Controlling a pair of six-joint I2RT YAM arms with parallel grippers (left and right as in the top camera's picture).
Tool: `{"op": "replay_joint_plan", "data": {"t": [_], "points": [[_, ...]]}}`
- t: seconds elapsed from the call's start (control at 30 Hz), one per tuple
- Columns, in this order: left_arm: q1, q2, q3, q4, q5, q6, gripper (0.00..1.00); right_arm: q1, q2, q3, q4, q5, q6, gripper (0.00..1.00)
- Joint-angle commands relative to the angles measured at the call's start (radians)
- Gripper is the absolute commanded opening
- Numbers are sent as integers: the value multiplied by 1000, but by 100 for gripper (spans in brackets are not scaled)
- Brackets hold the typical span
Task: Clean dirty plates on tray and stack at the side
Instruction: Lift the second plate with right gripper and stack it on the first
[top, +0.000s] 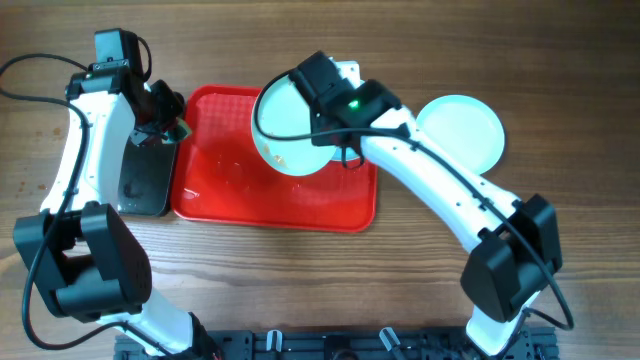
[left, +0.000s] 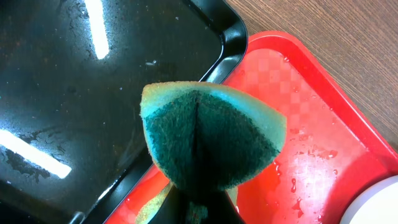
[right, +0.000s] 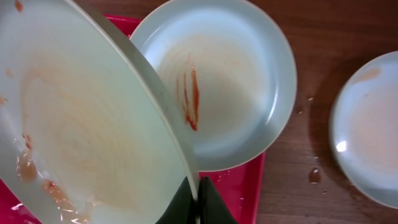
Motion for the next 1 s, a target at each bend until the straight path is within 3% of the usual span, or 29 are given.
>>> {"op": "replay_joint_plan", "data": {"t": [0.0, 0.27, 0.47, 0.8, 0.87, 0.97], "points": [[4, -16, 18, 3, -1, -21, 4, 82, -32, 0, -10, 266, -6, 4], [4, -16, 18, -1, -2, -21, 4, 309, -32, 0, 3, 842, -7, 4], [4, -16, 18, -1, -2, -21, 4, 343, -32, 0, 19, 1036, -43, 4], [4, -16, 18, -1, -2, -21, 4, 356, -32, 0, 180, 1027, -272, 4], [4, -16, 18, -1, -2, -21, 4, 367, -32, 0, 206, 899, -352, 4], [4, -16, 18, 0, -2, -21, 4, 360, -32, 0, 188, 822, -341, 4]]}}
